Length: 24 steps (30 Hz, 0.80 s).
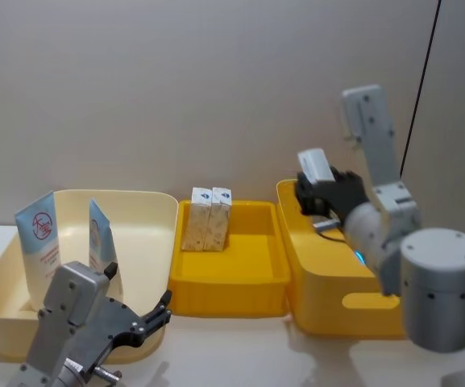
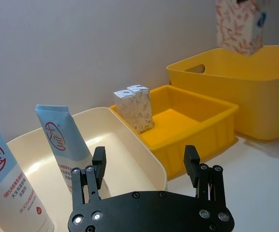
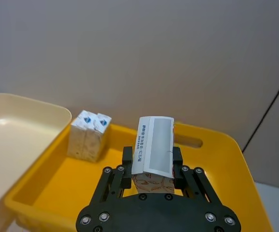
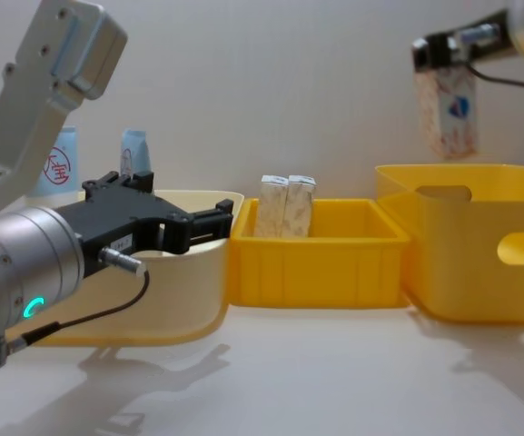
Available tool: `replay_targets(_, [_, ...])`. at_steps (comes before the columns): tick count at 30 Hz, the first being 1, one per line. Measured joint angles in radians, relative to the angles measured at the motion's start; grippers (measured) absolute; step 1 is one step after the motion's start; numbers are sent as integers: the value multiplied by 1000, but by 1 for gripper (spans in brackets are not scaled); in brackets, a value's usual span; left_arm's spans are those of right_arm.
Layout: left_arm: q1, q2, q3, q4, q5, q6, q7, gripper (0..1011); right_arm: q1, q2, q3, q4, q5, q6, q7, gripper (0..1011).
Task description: Bimanual collaborative sorting of washing and personal care products
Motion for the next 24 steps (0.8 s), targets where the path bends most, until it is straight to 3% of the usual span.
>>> replay_targets(10, [0,0,0,0,0,0,0,1003,-74,12,68,-11,10,21,-16,449])
replay_targets(19, [0,0,0,0,0,0,0,1003,-83,17,119,2,5,-8,-42,452])
replay_targets(24, [0,0,0,0,0,0,0,1003,-82,20,133,8,0,-19,-50,564])
